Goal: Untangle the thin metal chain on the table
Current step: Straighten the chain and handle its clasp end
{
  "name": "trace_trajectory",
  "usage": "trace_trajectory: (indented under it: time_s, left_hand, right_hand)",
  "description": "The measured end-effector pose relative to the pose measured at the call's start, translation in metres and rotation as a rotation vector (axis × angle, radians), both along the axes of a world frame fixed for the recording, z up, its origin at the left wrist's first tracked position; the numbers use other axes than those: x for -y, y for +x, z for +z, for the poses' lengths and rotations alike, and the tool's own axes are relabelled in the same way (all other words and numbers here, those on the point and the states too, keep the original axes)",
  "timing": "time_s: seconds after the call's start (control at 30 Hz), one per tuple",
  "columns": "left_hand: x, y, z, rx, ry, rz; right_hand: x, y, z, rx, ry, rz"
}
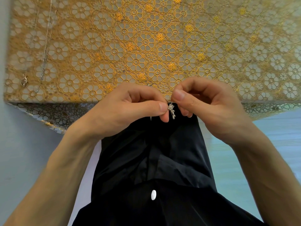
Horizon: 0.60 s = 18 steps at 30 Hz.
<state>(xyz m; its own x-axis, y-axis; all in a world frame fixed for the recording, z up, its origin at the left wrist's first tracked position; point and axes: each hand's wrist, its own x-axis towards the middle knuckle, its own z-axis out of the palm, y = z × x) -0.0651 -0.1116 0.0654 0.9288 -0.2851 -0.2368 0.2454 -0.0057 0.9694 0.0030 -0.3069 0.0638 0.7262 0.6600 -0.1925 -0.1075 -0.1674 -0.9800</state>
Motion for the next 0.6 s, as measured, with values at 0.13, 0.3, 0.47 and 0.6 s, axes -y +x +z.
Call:
trace_trajectory:
  time_s: [0.13, 0.3, 0.47, 0.6]
  left_hand:
    - [-0.003, -0.001, -0.004, 0.020, 0.043, 0.008]
    - [-0.004, -0.002, -0.003, 0.067, -0.004, -0.055]
    - [-0.002, -0.005, -0.010, 0.041, -0.022, -0.024]
    - [-0.006, -0.008, -0.018, -0.014, -0.007, 0.112]
  right_hand:
    - [0.000, 0.001, -0.003, -0.024, 0.010, 0.021]
    - [0.000, 0.002, -0.011, -0.293, 0.087, 0.091]
    - [0.000, -0.001, -0.021, -0.363, 0.054, 0.083]
    - [0.004, -0.004, -0.021, -0.380, 0.029, 0.073]
